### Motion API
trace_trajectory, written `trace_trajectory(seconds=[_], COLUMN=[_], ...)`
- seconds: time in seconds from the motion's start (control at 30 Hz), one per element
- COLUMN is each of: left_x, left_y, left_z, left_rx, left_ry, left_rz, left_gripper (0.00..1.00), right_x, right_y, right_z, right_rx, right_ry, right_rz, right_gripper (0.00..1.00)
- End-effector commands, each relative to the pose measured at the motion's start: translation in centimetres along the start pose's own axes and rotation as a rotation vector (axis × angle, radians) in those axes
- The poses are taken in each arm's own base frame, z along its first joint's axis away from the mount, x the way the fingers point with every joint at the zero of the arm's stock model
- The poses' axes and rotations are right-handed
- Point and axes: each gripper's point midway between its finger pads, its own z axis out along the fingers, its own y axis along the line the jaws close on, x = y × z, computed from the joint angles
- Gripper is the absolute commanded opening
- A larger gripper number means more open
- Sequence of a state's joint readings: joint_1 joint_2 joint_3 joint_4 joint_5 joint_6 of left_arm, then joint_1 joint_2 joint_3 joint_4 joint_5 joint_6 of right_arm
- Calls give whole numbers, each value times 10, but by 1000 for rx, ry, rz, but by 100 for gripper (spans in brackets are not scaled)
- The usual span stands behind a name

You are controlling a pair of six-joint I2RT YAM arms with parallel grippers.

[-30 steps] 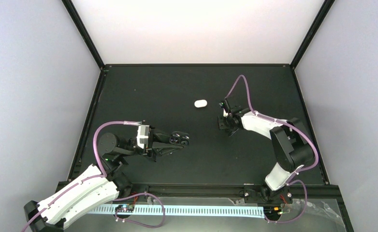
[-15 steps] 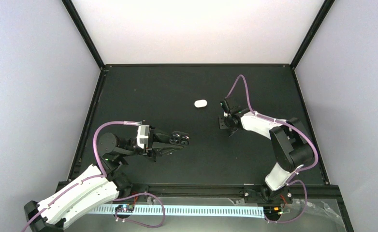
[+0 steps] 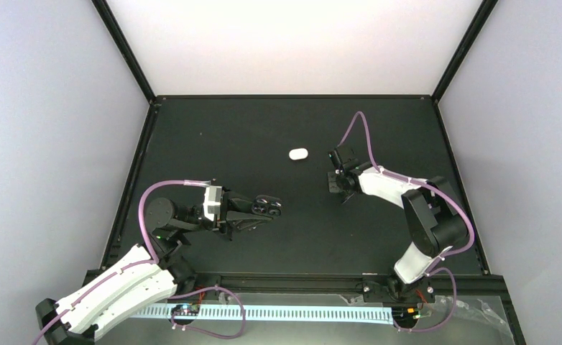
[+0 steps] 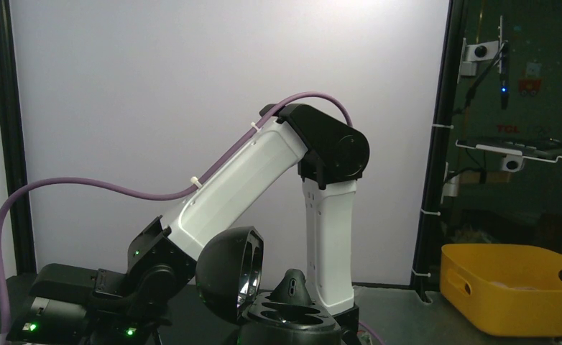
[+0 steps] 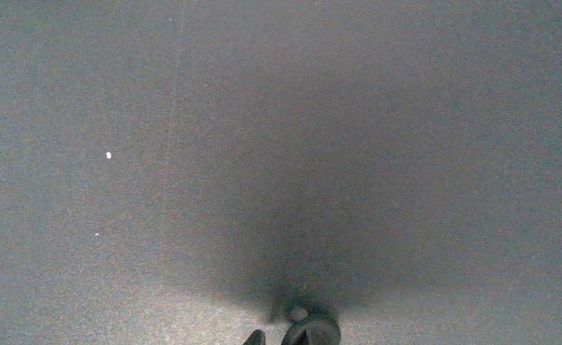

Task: Insert the wireless bluetooth earbuds into the charging case
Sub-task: Pick up the earbud from the center of the board.

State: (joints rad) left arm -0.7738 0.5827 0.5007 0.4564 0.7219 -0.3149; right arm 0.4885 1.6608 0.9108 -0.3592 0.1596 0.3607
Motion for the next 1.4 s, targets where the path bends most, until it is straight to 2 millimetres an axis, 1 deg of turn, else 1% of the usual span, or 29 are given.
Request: trace_trajectory(seconds=[0.0, 0.57, 0.7, 0.97, 1.07, 1.23, 1.3, 1.37], left_x=[-4, -6, -6, -8, -8, -9, -9, -10], left_y=[-3, -4, -5, -6, -7, -7, -7, -7], left_z=[-1, -2, -2, -2, -3, -3, -3, -4], left_rx=[4, 7, 7, 12, 12, 11, 10, 7], left_ry=[-14, -18, -19, -23, -25, -28, -28, -29], left_rz=[21, 22, 24, 26, 27, 30, 29, 32], left_gripper=[2, 2, 2, 2, 2, 2, 1, 2], right_x=[10, 12, 13, 12, 8, -6, -14, -23], right_y=[-16, -20, -21, -23, -22, -18, -14, -6], right_z=[-2, -4, -6, -16, -24, -45, -59, -81], right_rx=[72, 98, 103, 102, 91, 59, 26, -36], right_ry=[27, 48, 53, 40, 20, -23, -50, -95], right_rz=[3, 18, 18, 24, 36, 52, 61, 76], right_gripper=[13, 8, 1, 1, 1, 1, 1, 1])
